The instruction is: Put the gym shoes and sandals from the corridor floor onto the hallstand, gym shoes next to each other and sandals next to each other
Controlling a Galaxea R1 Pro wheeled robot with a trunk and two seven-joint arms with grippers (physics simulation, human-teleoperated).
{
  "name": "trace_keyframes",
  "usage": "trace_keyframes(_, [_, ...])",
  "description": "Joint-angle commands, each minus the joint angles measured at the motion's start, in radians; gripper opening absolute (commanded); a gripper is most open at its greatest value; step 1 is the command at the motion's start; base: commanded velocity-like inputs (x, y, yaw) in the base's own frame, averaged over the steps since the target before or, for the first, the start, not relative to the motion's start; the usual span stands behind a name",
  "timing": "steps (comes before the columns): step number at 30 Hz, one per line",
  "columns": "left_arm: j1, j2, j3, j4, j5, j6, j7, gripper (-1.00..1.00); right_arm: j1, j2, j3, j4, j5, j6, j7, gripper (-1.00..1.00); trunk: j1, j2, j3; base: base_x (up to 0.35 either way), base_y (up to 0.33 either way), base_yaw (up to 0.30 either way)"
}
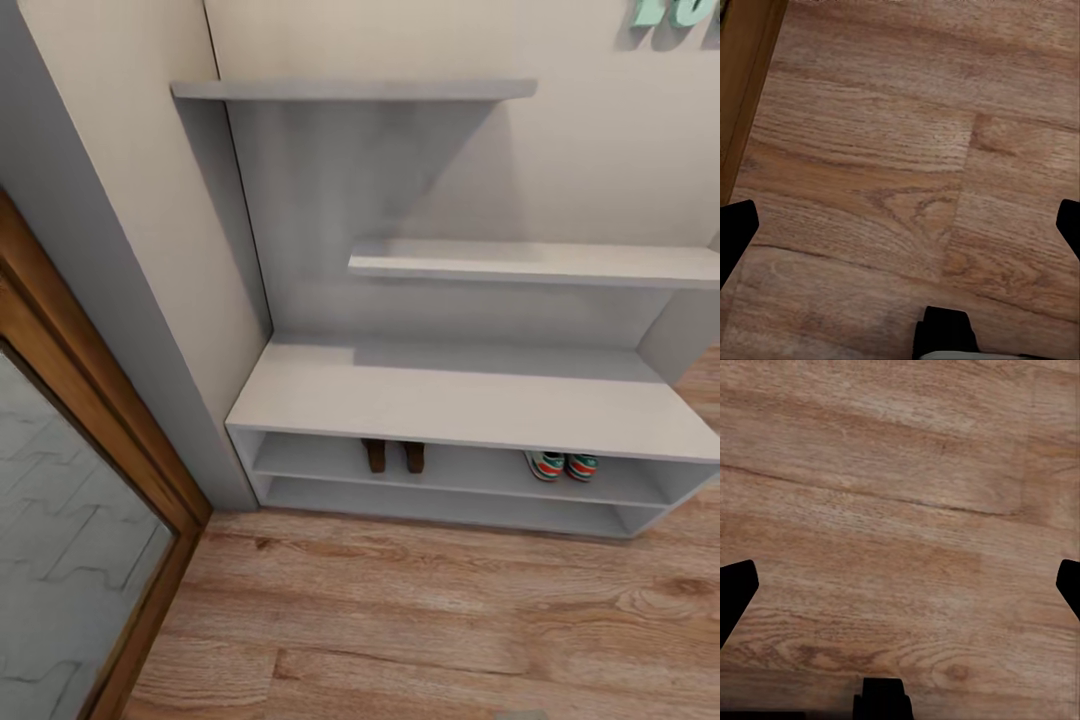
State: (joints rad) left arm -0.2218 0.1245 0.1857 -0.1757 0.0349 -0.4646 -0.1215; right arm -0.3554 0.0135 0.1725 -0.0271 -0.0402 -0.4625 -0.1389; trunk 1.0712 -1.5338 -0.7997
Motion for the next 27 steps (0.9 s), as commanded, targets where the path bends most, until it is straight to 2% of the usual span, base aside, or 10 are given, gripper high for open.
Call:
trace_keyframes(1, [-0.001,0.000,0.008,0.001,0.004,-0.002,-0.010,1.00,-0.001,0.000,0.008,0.001,-0.004,-0.002,-0.006,1.00,-0.004,0.007,0.003,0.000,0.000,0.000])
trace_keyframes(5, [-0.001,0.000,0.008,0.002,0.004,-0.002,-0.010,1.00,0.000,0.000,0.008,0.001,-0.004,-0.002,-0.006,1.00,-0.019,0.035,0.015,0.000,0.000,0.000])
trace_keyframes(15, [-0.001,0.000,0.007,0.004,0.006,-0.003,-0.011,1.00,0.000,0.000,0.008,0.001,-0.004,-0.002,-0.006,1.00,-0.019,0.035,0.015,0.000,0.000,0.000])
trace_keyframes(27, [-0.001,-0.013,0.008,0.014,0.006,-0.002,-0.011,1.00,0.000,0.000,0.008,0.001,-0.004,-0.002,-0.005,1.00,-0.019,0.035,0.015,0.000,0.000,0.000])
